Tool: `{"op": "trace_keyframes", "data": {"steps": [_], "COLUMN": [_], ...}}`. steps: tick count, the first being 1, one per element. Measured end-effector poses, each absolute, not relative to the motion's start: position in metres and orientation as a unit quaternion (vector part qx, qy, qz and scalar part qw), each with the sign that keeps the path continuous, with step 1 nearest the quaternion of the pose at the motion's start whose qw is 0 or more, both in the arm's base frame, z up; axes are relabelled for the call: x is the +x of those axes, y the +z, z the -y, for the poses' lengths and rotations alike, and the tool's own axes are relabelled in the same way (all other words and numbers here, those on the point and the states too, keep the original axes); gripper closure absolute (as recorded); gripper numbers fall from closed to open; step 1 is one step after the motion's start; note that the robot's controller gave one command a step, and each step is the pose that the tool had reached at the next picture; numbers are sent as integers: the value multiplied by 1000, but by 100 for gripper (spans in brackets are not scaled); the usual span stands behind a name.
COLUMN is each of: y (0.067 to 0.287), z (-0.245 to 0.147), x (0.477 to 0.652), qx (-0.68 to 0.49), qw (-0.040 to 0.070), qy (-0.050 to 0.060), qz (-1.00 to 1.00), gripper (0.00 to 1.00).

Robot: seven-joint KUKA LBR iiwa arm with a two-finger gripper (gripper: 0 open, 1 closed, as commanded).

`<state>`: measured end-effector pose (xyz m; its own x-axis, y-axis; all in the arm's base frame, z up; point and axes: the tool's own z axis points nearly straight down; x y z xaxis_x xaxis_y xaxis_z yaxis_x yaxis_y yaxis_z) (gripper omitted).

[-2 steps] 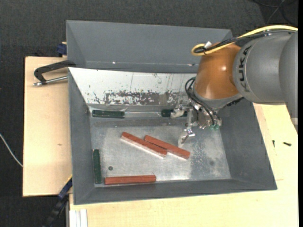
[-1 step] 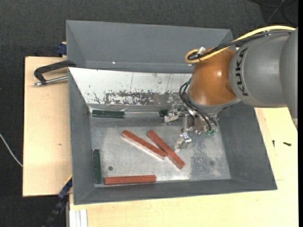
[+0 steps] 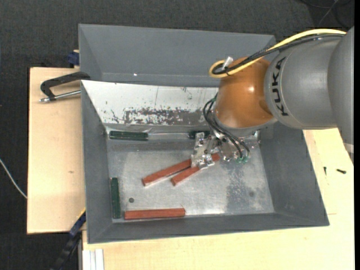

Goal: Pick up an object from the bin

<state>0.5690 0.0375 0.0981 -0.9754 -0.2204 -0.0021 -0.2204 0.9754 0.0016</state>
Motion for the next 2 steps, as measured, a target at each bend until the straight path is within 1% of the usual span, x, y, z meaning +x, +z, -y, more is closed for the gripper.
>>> {"op": "trace_keyframes", "data": {"steps": [1,2], "y": [94,95], "z": [-37,-37], "x": [568,567], "qx": [-111,-111], "qw": [4,-1], "qy": [1,1], "qz": [-994,-994], "gripper": [0,100]}}
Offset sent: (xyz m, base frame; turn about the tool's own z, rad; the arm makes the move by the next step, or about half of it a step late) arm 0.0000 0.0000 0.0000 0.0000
